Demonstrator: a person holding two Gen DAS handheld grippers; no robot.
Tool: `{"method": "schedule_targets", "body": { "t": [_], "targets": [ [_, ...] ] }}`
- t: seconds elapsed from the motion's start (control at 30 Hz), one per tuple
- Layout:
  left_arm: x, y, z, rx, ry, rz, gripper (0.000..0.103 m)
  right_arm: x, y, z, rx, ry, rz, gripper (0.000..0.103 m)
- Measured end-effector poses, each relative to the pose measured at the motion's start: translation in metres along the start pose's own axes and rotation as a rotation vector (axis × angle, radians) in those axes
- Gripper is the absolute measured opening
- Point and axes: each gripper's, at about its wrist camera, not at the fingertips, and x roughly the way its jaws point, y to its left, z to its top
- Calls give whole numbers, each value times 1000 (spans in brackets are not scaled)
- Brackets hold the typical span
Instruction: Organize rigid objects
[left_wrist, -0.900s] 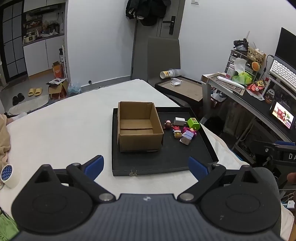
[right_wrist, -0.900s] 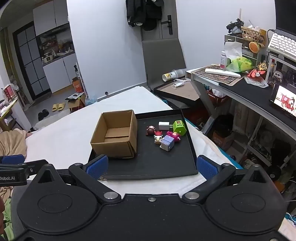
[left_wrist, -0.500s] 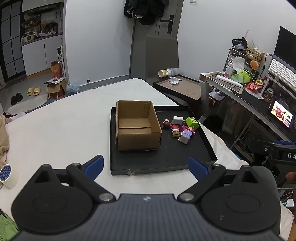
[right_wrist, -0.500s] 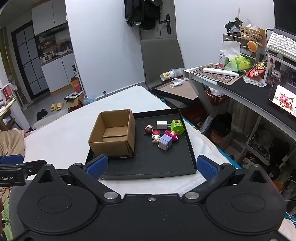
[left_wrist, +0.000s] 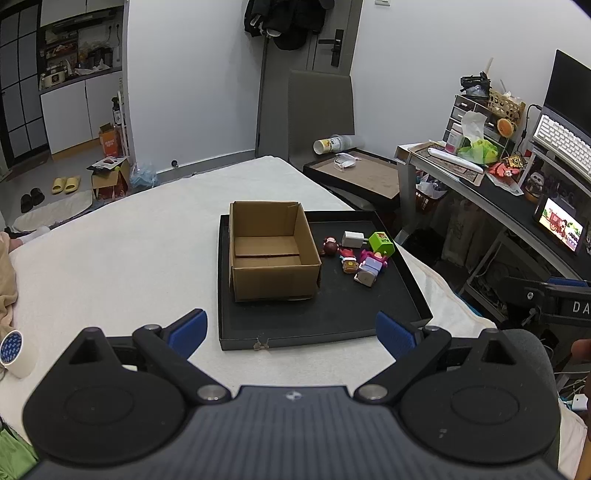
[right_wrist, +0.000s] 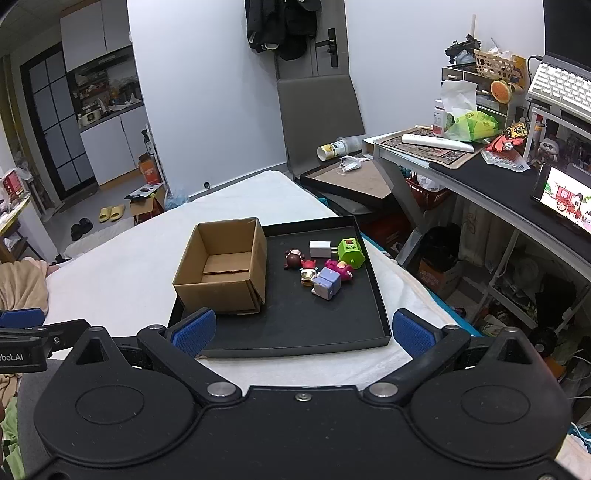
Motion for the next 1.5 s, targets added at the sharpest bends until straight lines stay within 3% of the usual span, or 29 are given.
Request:
{"method": "schedule_targets", "body": {
  "t": [1.5],
  "targets": [
    [-1,6,3,2,10,-7,97,3,-8,-1,14,16,-17,103]
  ]
}}
